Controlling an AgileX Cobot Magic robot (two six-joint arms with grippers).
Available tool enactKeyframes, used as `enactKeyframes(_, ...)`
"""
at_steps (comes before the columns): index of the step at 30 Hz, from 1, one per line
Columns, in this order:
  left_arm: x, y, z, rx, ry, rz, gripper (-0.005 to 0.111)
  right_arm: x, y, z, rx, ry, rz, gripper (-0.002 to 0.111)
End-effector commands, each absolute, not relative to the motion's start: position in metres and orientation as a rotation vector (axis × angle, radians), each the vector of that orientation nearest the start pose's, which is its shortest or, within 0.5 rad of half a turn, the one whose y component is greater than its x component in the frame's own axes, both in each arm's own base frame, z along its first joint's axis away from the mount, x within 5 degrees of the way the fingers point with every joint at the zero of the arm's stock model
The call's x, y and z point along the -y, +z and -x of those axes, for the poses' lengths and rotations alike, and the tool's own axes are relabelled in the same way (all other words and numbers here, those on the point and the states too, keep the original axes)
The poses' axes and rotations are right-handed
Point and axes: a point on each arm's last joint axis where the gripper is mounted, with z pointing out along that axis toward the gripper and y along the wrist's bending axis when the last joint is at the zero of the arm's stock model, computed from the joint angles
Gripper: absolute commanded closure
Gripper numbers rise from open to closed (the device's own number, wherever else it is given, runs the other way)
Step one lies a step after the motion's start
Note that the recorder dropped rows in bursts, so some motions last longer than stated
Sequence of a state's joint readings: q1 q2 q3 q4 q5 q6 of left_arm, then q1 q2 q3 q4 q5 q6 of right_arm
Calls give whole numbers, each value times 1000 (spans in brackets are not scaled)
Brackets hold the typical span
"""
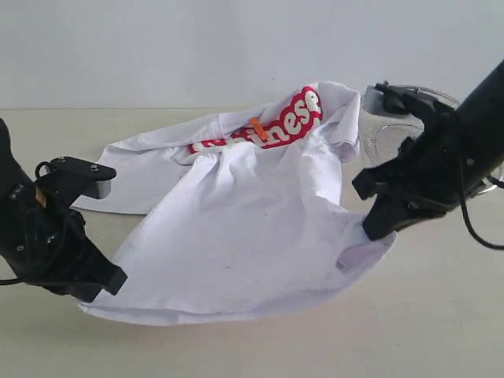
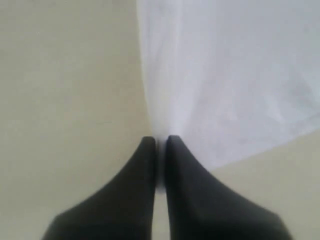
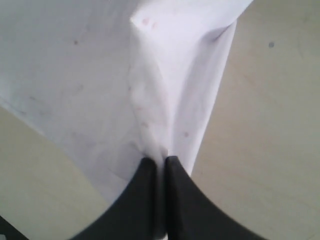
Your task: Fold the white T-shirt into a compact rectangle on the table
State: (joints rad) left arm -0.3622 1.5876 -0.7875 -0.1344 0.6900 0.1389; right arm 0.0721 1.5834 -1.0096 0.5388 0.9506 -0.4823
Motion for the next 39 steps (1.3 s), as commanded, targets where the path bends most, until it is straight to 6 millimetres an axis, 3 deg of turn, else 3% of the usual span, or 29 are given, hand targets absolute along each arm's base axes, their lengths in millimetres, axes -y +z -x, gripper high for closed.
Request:
enactKeyframes(1,95,170,-231,-2932,-165,-555,102,-55,210,-271,-2853,589,360,108)
enactKeyframes(8,88,179,-217,-2947,-143,-509,102,-52,183,-250,-2915,569,337,108)
enactKeyframes(18,73,189,-197,-2968,-19,-457,102,-47,178,-242,-2998,516,338,108)
enactKeyframes(26,80,196,-194,-2936,-167,-453,102,-48,179,-239,-3018,542,392,108)
enactKeyframes(29,85,198,-194,-2908,-240,-522,102,-48,179,-236,-3037,558,400,96)
enactKeyframes(31,88,198,-195,-2894,-278,-525,102,-48,179,-235,-3048,559,408,76)
enactKeyframes(33,90,199,-194,-2879,-320,-552,102,-47,178,-235,-3068,537,367,48)
enactKeyframes(35,92,200,-195,-2866,-344,-559,102,-44,177,-235,-3087,489,320,34)
enactKeyframes(37,94,203,-197,-2851,-360,-560,102,-40,176,-236,-3101,419,269,39)
enactKeyframes(39,96,209,-201,-2820,-373,-582,102,-37,175,-238,-3095,362,226,54)
